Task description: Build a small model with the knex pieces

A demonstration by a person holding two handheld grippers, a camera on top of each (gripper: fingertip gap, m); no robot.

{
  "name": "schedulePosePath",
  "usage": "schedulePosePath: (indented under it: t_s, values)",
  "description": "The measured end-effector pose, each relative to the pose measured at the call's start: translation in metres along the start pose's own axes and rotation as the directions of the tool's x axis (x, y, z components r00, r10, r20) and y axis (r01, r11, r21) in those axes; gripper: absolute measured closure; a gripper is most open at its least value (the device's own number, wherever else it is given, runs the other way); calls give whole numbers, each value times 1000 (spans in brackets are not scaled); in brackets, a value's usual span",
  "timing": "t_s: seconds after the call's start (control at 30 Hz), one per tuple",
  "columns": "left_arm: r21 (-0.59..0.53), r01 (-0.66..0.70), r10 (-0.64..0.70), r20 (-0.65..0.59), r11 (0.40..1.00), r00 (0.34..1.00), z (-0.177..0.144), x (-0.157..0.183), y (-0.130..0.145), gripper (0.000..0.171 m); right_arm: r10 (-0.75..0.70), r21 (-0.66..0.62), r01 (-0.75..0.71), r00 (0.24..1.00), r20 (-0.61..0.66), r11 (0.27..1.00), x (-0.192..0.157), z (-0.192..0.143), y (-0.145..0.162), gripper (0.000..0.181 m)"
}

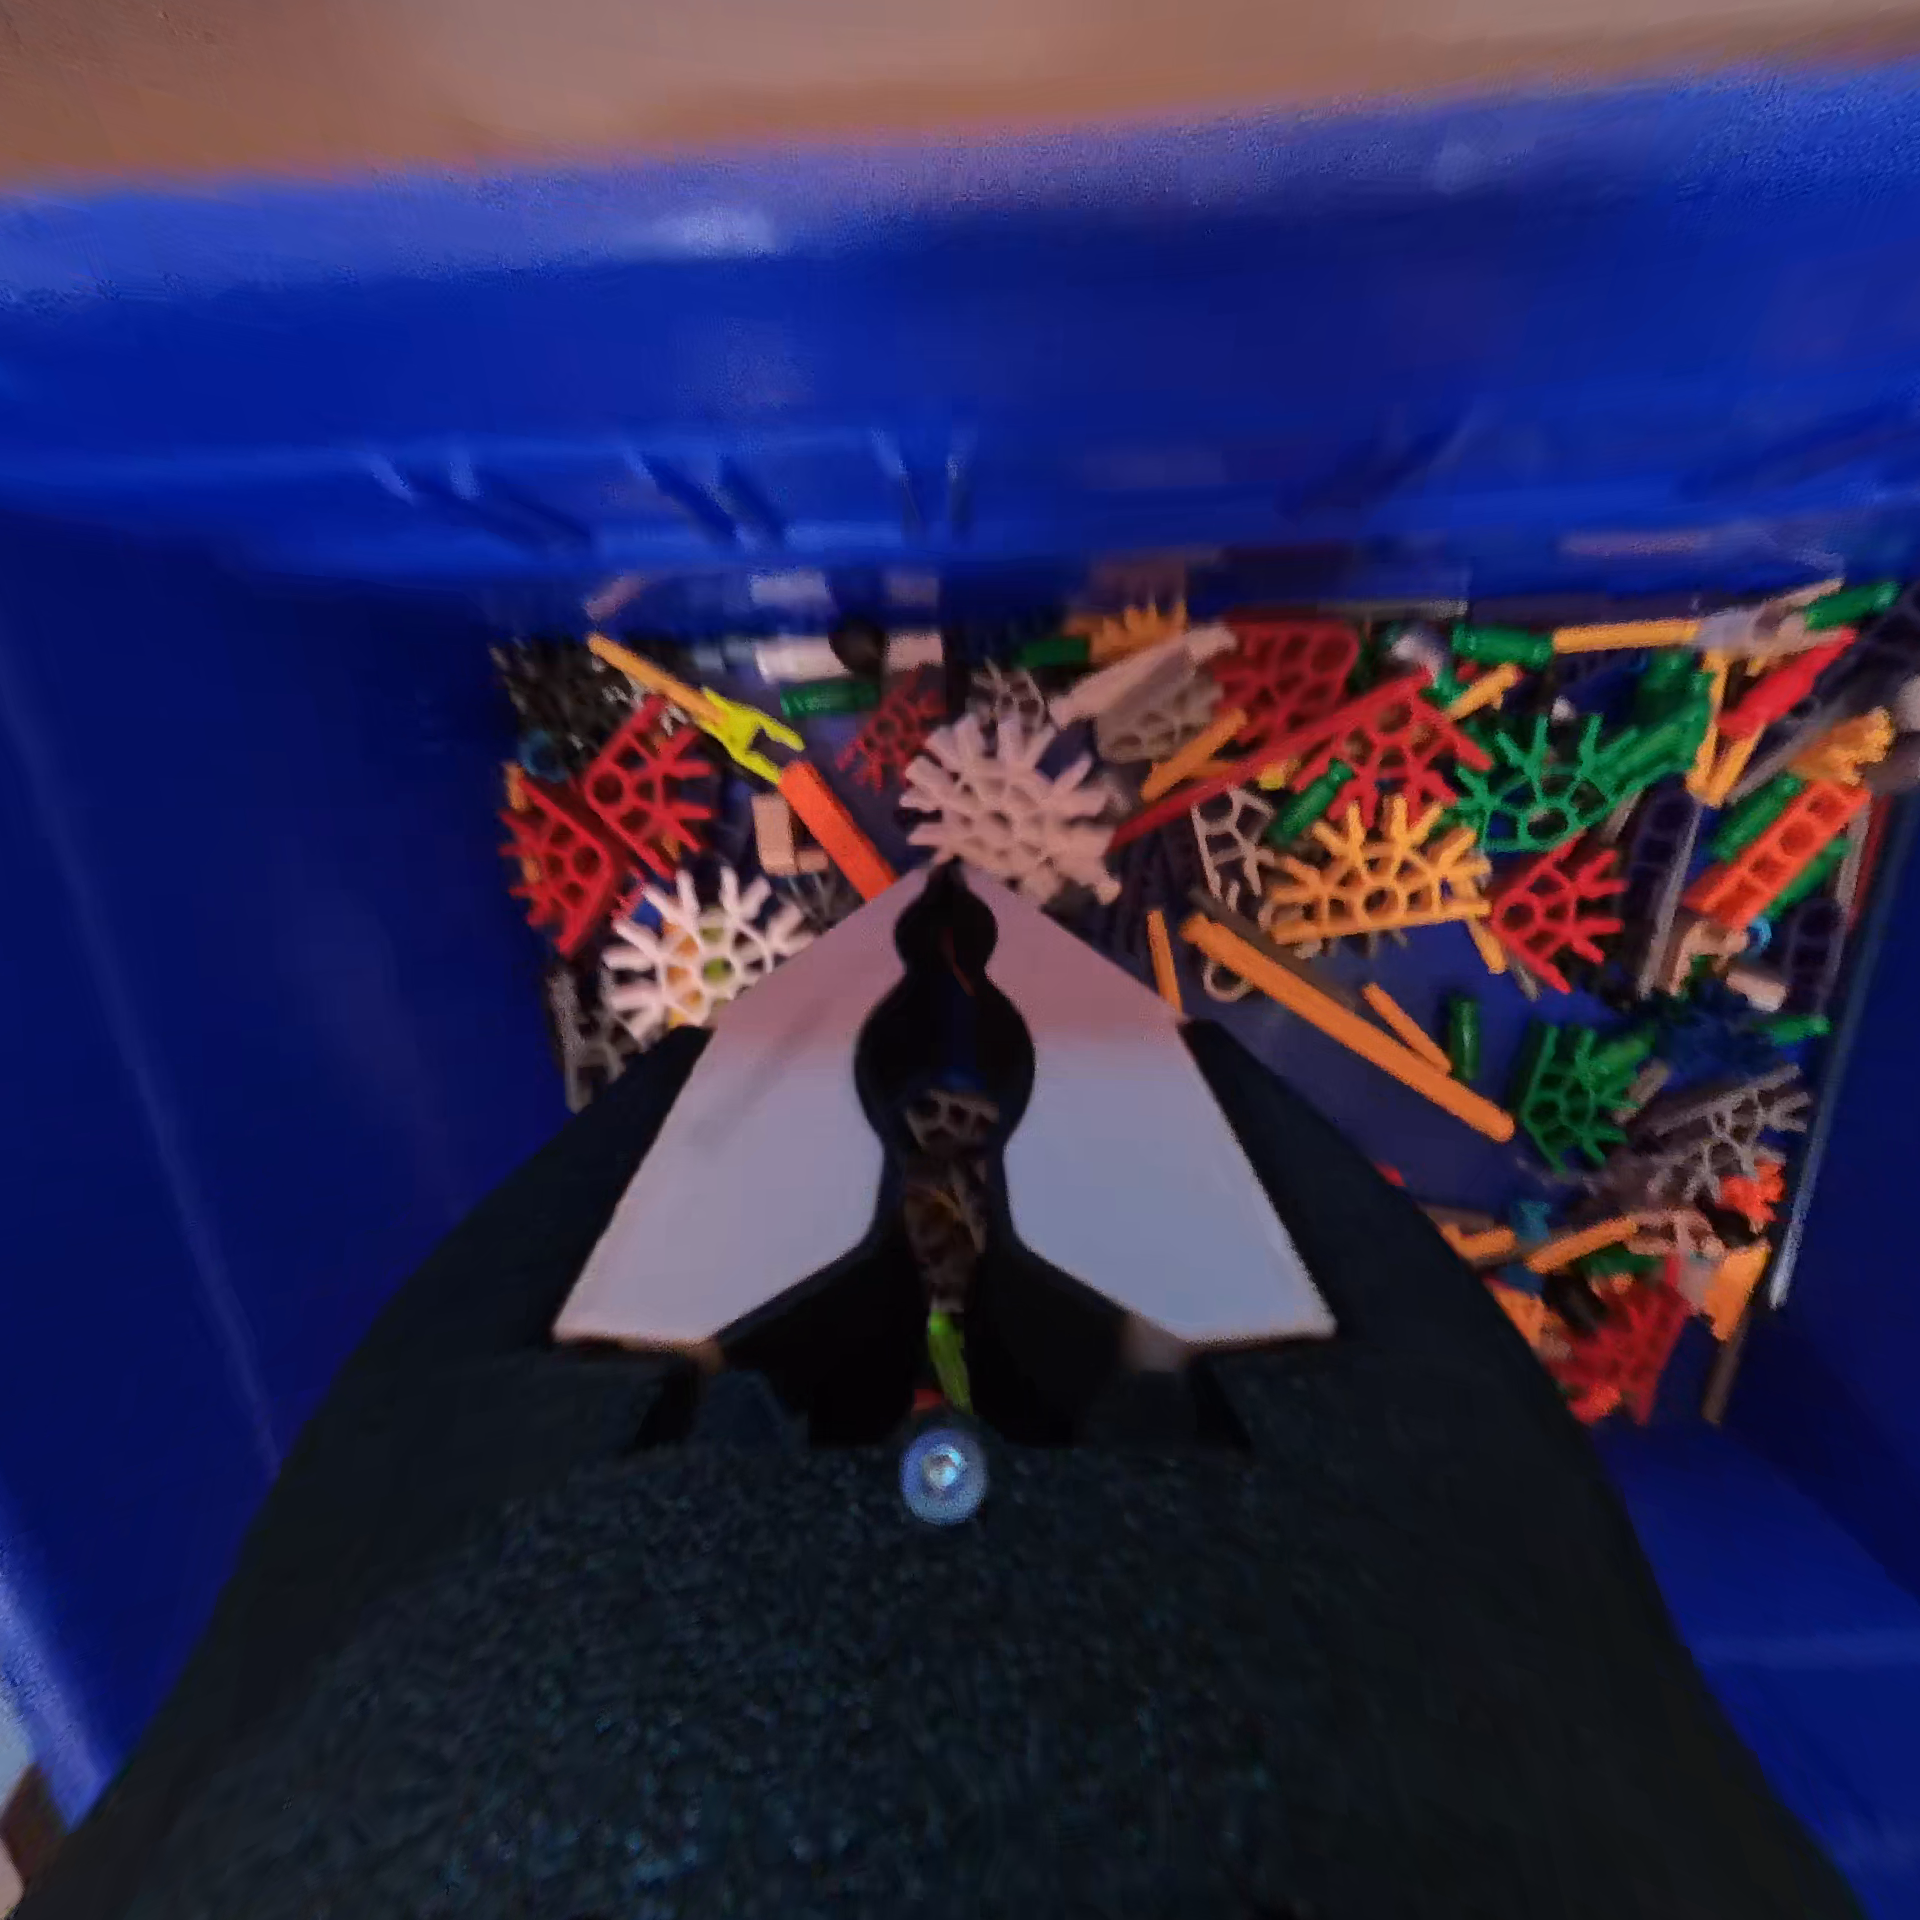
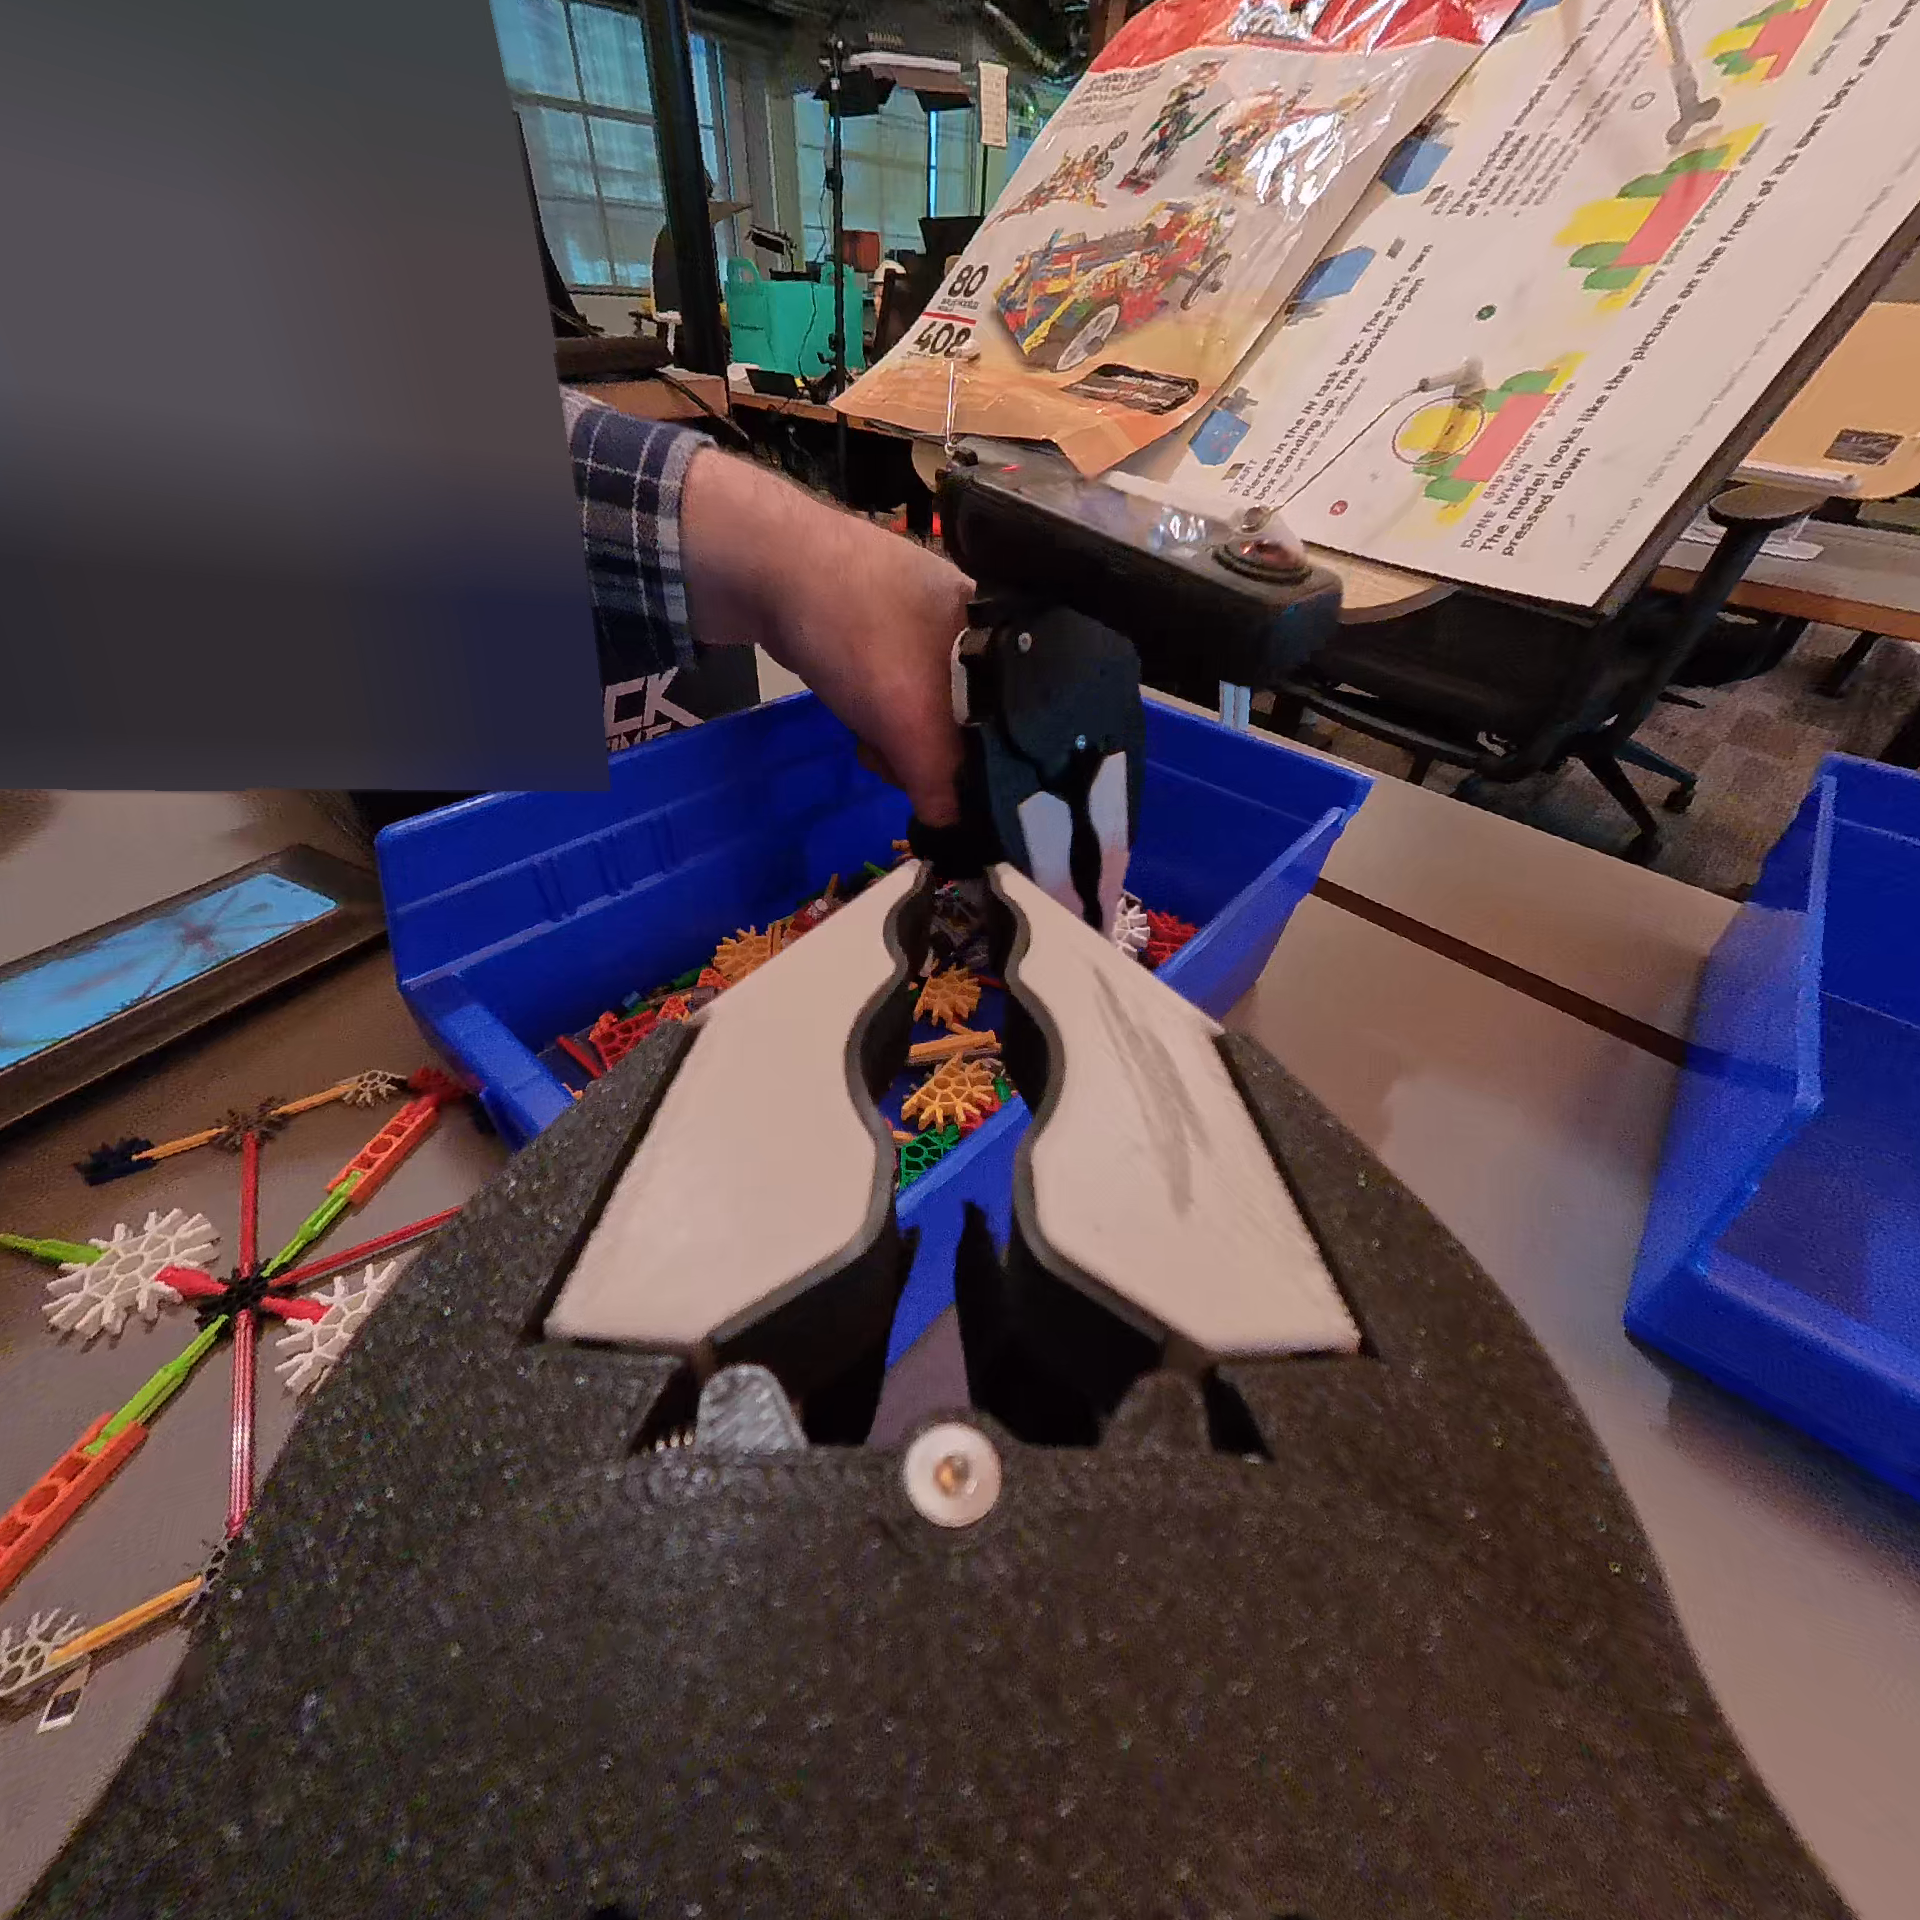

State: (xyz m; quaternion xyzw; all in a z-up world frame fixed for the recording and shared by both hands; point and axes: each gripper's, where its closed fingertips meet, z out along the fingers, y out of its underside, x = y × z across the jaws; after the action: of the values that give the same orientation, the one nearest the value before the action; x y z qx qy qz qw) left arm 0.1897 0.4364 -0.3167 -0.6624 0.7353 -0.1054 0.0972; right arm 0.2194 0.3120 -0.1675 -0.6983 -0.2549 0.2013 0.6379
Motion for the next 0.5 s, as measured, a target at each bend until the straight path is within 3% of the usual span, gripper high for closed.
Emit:
schedulePosePath:
  t_s: [0.03, 0.13, 0.27, 0.5]
  values:
    - [-60, -7, 4, -48, 998, 999, 2, 9, 13, 171, -1, -2, 1, 1000, 3, 1000, -1, 0, 0, 172]
    - [-60, -35, 35, -3, 998, 999, -7, 7, 13, 166, -9, -2, 9, 1000, 3, 1000, -2, 0, 0, 173]
    - [153, -29, 23, 38, 988, 999, -15, 2, -31, 156, -14, 1, 14, 1000, 3, 1000, -2, 1, 0, 173]
    - [173, 27, -27, -1, 984, 1000, 13, 8, -38, 151, -12, 2, 12, 1000, 0, 1000, -1, 0, 0, 172]
